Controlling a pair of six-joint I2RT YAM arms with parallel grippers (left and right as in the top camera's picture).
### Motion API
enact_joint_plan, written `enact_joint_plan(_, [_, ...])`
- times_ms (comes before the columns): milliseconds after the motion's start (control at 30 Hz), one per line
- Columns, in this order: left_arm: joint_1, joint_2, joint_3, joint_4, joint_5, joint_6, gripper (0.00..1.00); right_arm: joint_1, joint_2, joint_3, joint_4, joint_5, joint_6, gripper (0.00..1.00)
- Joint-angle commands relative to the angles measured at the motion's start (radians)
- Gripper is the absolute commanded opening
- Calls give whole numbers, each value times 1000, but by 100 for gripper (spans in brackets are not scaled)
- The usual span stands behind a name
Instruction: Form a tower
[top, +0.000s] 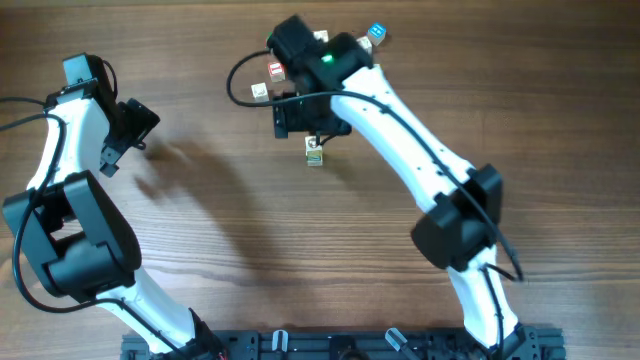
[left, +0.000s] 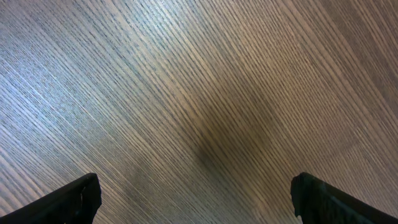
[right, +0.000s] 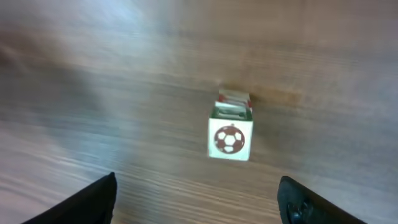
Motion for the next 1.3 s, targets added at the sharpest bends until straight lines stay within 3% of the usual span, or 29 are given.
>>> enact_joint_plan(0, [3, -20, 10, 0, -10, -3, 100, 5, 79, -3, -16, 32, 43, 83])
enact_joint_plan(467, [3, -20, 10, 0, -10, -3, 100, -3, 183, -16, -1, 57, 45, 84])
enact_joint_plan(567, [3, -20, 10, 0, -10, -3, 100, -11, 183, -16, 8, 57, 44, 100])
enact_joint_plan(1267, [3, -20, 10, 0, -10, -3, 100, -13, 183, -16, 7, 56, 44, 94])
